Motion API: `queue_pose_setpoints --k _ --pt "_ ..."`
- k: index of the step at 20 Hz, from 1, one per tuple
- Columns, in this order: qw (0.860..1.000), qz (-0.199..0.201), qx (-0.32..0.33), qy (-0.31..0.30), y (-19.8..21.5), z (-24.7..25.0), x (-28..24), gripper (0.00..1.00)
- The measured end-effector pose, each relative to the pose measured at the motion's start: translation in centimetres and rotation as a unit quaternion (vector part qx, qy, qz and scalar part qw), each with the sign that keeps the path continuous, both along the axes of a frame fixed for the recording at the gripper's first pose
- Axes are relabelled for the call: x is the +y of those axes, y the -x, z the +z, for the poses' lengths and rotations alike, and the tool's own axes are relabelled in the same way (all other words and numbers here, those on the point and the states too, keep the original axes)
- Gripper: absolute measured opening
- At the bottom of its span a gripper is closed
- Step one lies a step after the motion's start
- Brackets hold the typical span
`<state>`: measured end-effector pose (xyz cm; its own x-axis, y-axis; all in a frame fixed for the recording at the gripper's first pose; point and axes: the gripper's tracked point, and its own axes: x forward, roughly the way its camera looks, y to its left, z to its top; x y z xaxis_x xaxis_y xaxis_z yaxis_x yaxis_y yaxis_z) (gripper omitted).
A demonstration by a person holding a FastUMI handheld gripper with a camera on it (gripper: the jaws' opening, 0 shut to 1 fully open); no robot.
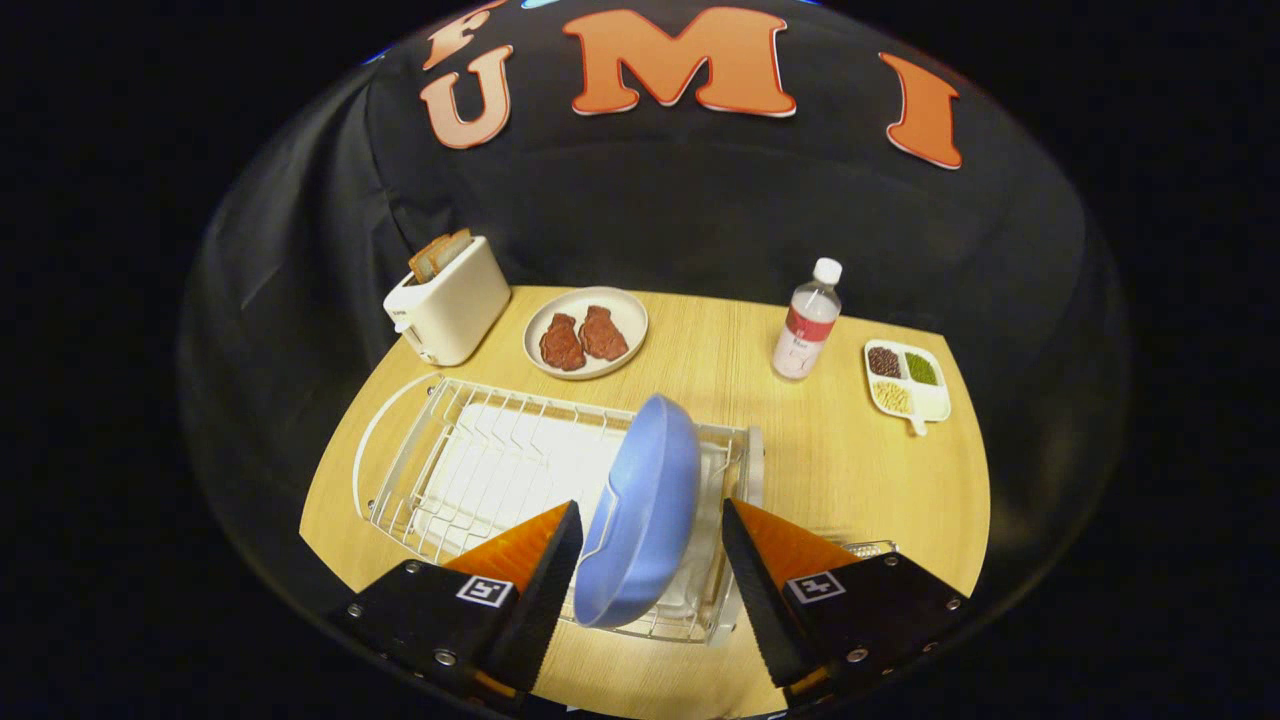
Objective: Take the plate from the dish rack, then take the spoon from the basket and place it into the plate.
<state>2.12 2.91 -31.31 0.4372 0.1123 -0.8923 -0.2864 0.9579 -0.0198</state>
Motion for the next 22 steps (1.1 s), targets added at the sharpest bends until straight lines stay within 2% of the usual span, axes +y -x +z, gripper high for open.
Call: queue_pose_setpoints --k 1,2,5,7,8,10,14,17,19,22 --pt "1.000 0.005 0.017 0.015 -0.1 -0.8 0.0 0.82" --pt "0.999 0.005 0.033 0.029 0.1 -1.4 -0.3 0.76" --pt "0.995 -0.003 0.095 0.037 1.1 -3.2 0.6 0.67" --pt "0.992 -0.011 0.111 0.059 1.2 -4.4 0.4 0.62" --pt "0.990 -0.014 0.121 0.069 1.6 -5.0 0.5 0.53" --pt "0.986 -0.024 0.141 0.091 2.3 -5.8 0.3 0.46" --pt "0.982 -0.047 0.145 0.115 2.3 -5.7 -0.6 0.39" --pt "0.984 -0.096 0.110 0.108 0.6 -3.3 -2.0 0.32" --pt "0.986 -0.088 0.087 0.114 0.3 -0.7 -3.2 0.30" --pt "0.993 -0.080 0.061 0.065 1.4 3.3 -2.1 0.28"
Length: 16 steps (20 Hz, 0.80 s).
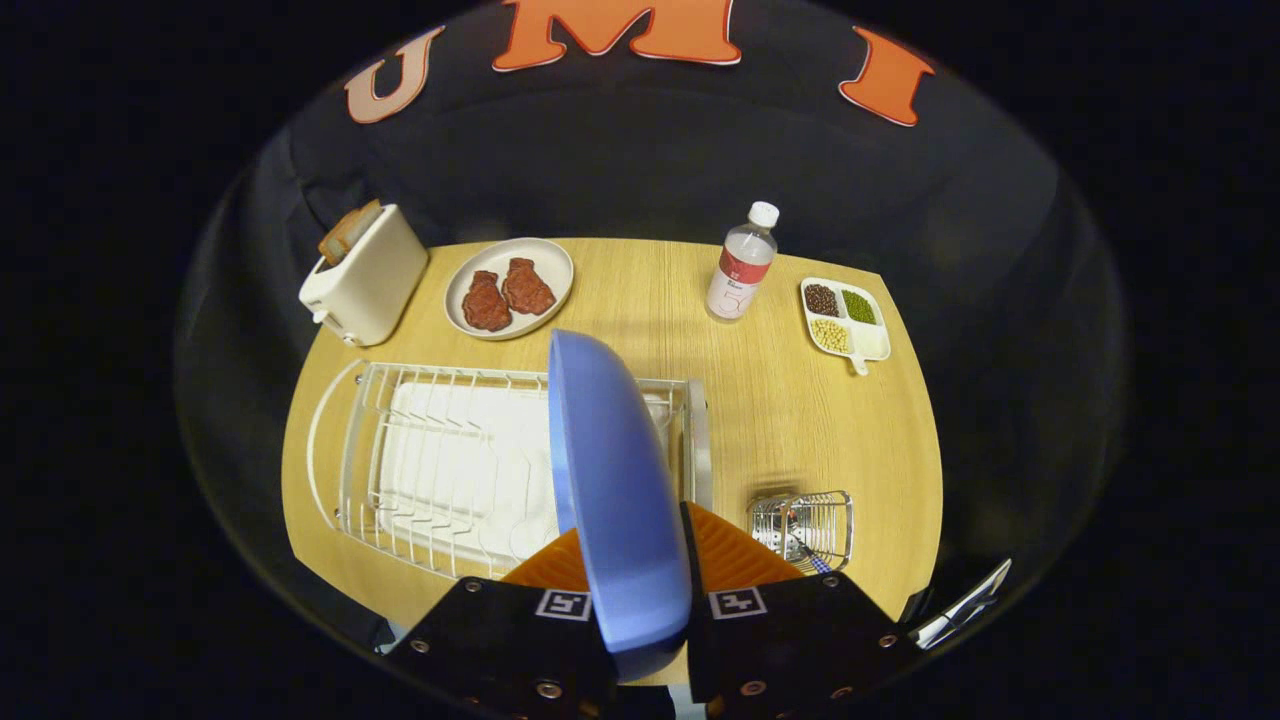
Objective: Take the plate from the dish rack, then take the spoon from the basket and place it into the plate.
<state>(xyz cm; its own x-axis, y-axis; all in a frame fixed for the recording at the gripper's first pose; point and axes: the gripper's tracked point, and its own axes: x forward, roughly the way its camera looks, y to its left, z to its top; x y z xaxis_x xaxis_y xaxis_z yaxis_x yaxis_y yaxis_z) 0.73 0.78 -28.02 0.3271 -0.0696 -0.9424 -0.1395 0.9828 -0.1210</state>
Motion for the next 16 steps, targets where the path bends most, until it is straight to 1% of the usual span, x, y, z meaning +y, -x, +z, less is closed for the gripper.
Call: queue_pose_setpoints --k 2,4,6,11,14,16 --pt "0.999 -0.005 -0.002 -0.051 2.1 1.8 0.9 0.28" --pt "0.995 -0.009 0.003 -0.103 4.3 2.9 1.7 0.28" --pt "0.990 -0.008 0.004 -0.142 6.2 3.8 2.1 0.28" --pt "0.982 -0.006 0.016 -0.190 11.1 3.7 1.9 0.28" --pt "0.972 -0.007 0.038 -0.231 14.3 2.9 2.1 0.28" --pt "0.968 -0.005 0.051 -0.247 15.9 1.9 1.8 0.27"
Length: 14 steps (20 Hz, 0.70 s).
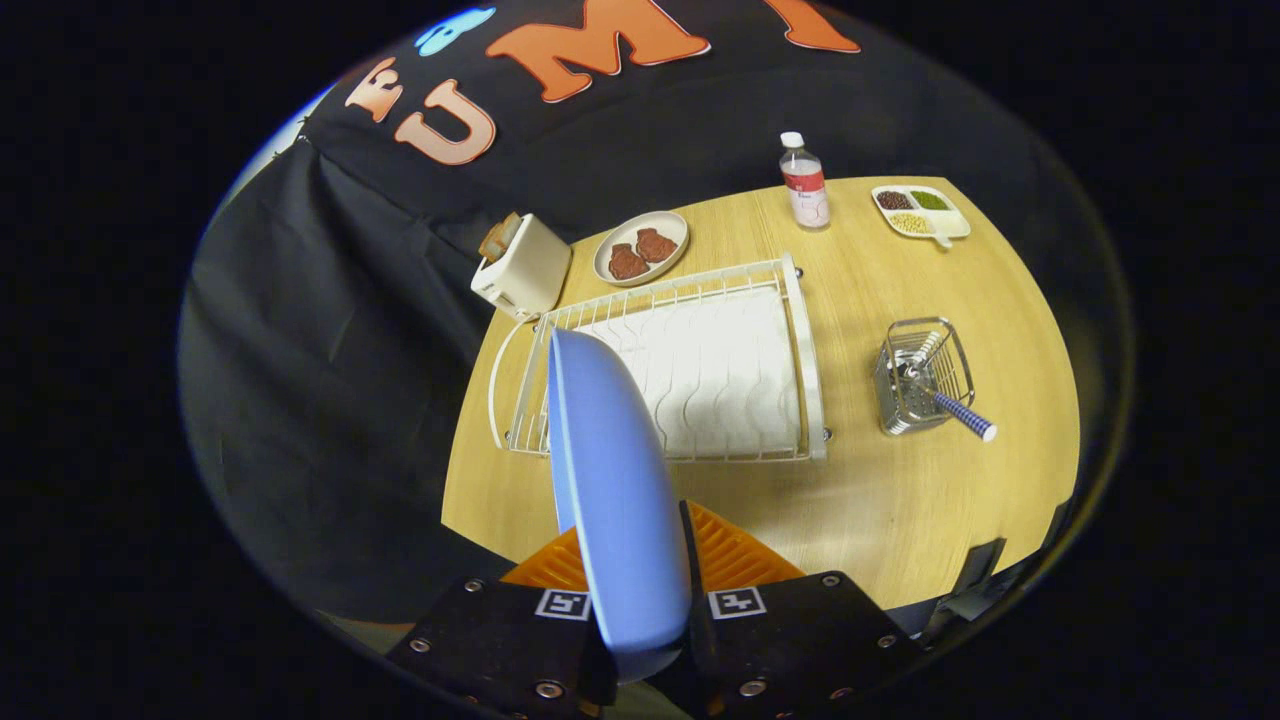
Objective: Take the plate from the dish rack, then take the spoon from the basket and place it into the plate.
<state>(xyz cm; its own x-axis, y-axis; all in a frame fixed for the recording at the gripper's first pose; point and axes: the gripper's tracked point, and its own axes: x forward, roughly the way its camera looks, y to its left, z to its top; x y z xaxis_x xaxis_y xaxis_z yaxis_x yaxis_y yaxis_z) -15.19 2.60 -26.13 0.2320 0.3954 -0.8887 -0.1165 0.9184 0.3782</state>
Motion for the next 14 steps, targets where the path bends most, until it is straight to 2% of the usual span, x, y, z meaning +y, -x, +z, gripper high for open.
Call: queue_pose_setpoints --k 6,14 --pt "0.999 0.021 0.031 -0.034 4.3 -5.1 -0.6 0.28" --pt "0.995 0.002 0.071 -0.073 6.6 -12.6 -1.7 0.28"
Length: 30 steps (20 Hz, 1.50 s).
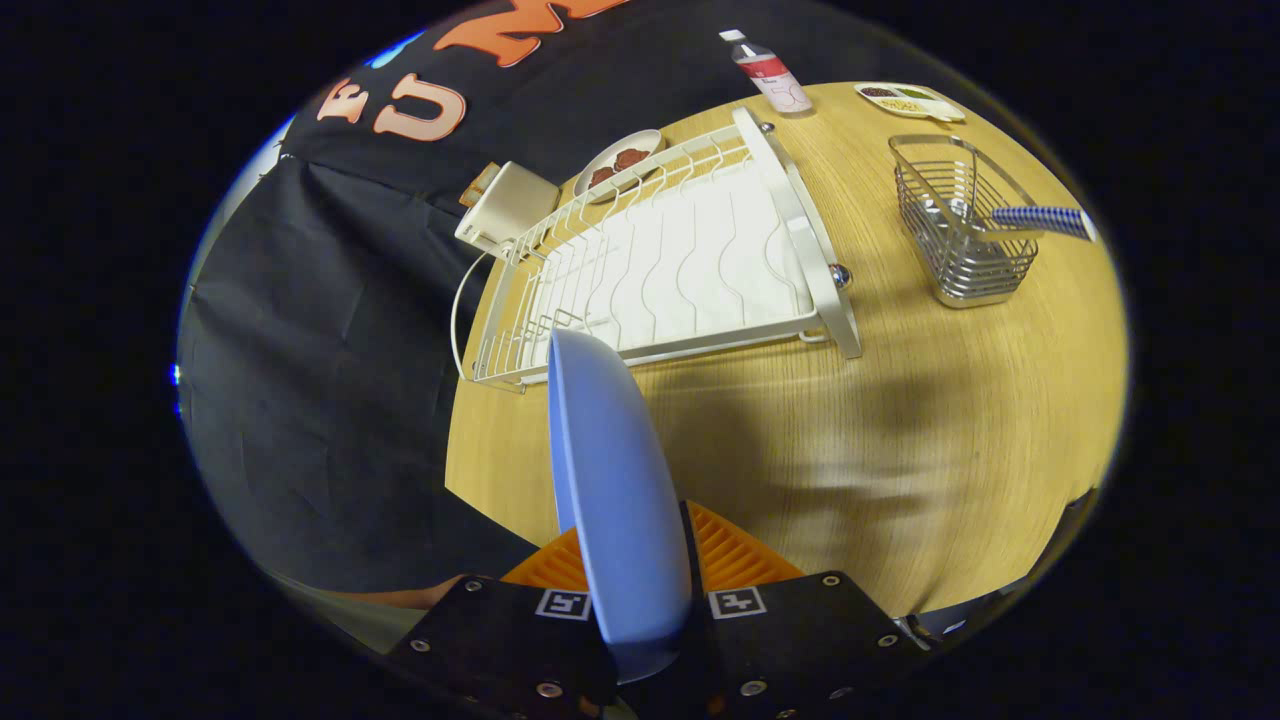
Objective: Take the plate from the dish rack, then take the spoon from the basket and place it into the plate.
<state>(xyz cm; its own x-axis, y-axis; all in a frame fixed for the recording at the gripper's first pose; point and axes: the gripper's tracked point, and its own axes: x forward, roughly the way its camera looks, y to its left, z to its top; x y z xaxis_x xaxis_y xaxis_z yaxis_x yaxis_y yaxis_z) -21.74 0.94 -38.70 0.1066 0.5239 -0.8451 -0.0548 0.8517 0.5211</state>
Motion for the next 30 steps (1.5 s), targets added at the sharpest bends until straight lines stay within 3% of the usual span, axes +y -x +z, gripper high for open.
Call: queue_pose_setpoints --k 6,13,17,23,26,30 --pt "1.000 0.011 0.019 0.002 1.3 -4.2 0.5 0.28" --pt "1.000 0.000 0.005 -0.001 0.3 -5.1 0.7 0.30" --pt "0.999 0.014 -0.006 0.041 0.2 -6.0 -0.6 0.44" --pt "0.985 0.062 -0.085 0.139 -0.9 -4.9 -5.3 0.79" --pt "0.975 0.040 -0.141 0.166 -2.8 -2.0 -8.1 0.87" --pt "0.953 -0.003 -0.216 0.214 -6.5 1.5 -12.8 0.90"
